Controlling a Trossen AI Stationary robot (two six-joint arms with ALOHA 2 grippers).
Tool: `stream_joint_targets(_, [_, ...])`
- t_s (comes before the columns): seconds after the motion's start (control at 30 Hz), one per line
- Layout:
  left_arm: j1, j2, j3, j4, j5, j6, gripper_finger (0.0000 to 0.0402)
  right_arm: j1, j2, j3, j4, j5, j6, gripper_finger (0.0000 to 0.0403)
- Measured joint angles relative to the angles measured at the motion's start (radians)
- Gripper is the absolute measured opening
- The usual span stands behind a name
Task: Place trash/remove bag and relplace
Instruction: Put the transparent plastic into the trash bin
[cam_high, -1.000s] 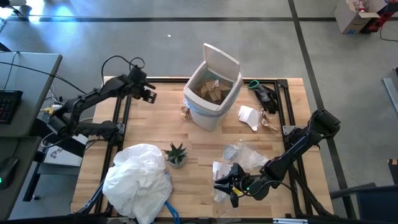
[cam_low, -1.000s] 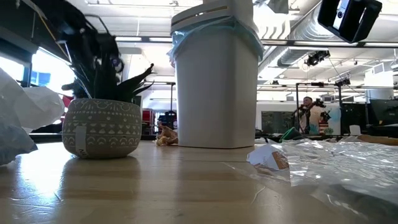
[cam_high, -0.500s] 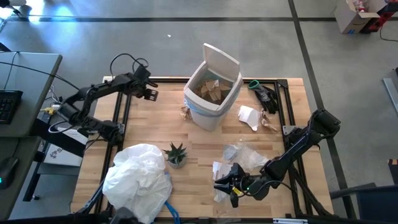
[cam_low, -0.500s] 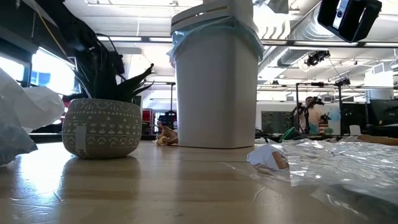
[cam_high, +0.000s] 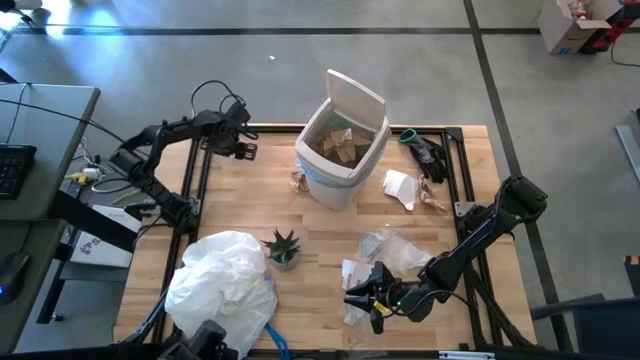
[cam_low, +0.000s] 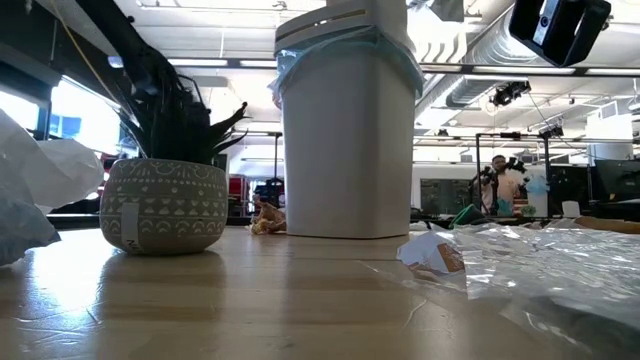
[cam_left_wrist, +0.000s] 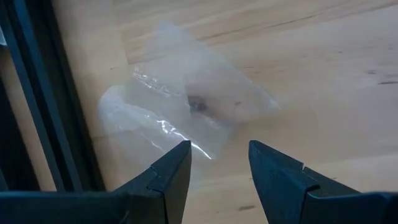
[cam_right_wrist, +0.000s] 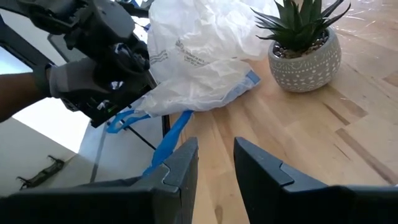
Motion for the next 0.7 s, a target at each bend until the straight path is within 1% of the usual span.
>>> stream_joint_targets(0.13, [0.0,0.051,0.034,-0.022,0.009,-0.006,0.0145,0.008,0.0,0.0,0.003,0.007,0.0,0.009])
stream_joint_targets(0.27, [-0.001,0.092,0.056,-0.032,0.025,-0.011,0.0145,0.024,0.0,0.0,0.004,0.041,0.0,0.009])
stream_joint_targets(0.43, [-0.014,0.14,0.089,-0.075,0.031,-0.011,0.0145,0.035,0.0,0.0,0.005,0.058,0.0,0.009])
stream_joint_targets(0.7, [-0.043,0.186,0.11,-0.126,0.032,0.021,0.0143,0.036,0.0,0.0,0.007,0.07,0.0,0.009])
